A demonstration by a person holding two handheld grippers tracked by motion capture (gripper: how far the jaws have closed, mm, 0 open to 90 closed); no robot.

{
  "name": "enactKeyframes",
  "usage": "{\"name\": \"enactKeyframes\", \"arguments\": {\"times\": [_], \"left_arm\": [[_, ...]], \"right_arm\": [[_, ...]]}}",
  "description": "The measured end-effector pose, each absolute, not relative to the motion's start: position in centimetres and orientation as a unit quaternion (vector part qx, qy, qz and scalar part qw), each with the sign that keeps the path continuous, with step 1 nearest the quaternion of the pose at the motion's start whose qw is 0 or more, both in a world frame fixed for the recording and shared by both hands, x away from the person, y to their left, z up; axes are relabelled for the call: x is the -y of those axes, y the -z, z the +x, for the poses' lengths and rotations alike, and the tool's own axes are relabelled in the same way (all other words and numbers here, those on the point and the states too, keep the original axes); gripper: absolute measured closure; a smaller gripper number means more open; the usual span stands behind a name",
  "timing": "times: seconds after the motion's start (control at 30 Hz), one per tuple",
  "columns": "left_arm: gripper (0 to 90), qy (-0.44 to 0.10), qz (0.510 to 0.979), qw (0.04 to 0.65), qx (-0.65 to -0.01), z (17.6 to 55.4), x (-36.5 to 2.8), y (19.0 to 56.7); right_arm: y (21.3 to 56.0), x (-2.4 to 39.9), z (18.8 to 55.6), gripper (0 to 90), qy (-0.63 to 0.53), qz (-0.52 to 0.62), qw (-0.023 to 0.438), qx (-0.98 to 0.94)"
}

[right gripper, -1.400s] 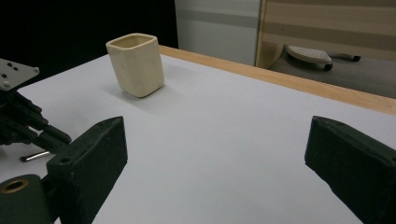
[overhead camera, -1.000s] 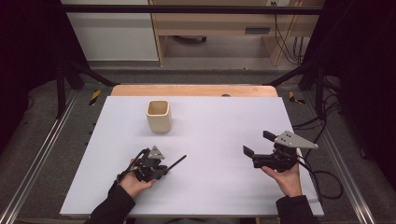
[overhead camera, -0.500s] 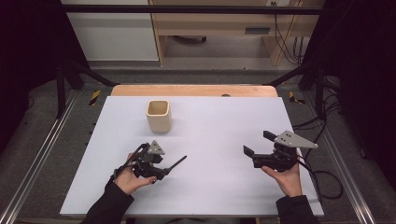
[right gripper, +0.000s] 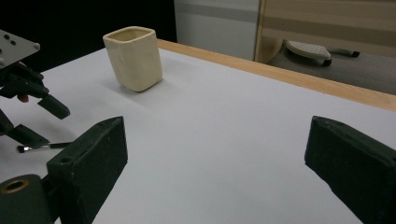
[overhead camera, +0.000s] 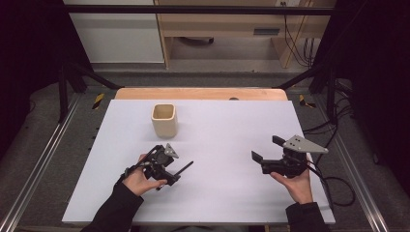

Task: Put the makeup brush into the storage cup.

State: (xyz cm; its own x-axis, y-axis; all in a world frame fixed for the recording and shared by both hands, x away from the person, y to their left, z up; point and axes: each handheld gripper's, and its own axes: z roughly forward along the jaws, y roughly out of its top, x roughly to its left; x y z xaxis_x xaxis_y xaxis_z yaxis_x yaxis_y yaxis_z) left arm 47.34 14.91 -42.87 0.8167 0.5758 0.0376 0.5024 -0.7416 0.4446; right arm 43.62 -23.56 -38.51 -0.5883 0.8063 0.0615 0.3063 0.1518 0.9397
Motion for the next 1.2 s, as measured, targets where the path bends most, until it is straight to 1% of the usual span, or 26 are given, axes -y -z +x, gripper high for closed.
{"name": "enactKeyframes", "arguments": {"times": [0.13,0.3,0.4,0.8,1.2], "left_arm": [[38.8,-0.085,0.934,0.198,-0.284,47.5,-14.5,43.4],[46.5,-0.080,0.940,0.180,-0.279,47.6,-14.2,44.1],[49.0,-0.079,0.942,0.177,-0.275,47.7,-14.2,44.4],[65.8,-0.064,0.945,0.172,-0.272,47.8,-14.2,44.8],[73.4,-0.061,0.945,0.160,-0.277,47.6,-13.8,44.7]], "right_arm": [[38.5,23.5,43.6,6.2,-0.524,0.386,0.237,-0.721],[38.6,23.6,43.6,6.2,-0.521,0.381,0.239,-0.726],[38.6,23.5,43.7,6.2,-0.520,0.381,0.239,-0.727],[38.8,23.4,43.8,6.2,-0.515,0.379,0.236,-0.732],[38.7,23.4,43.8,6.1,-0.517,0.380,0.235,-0.730]]}}
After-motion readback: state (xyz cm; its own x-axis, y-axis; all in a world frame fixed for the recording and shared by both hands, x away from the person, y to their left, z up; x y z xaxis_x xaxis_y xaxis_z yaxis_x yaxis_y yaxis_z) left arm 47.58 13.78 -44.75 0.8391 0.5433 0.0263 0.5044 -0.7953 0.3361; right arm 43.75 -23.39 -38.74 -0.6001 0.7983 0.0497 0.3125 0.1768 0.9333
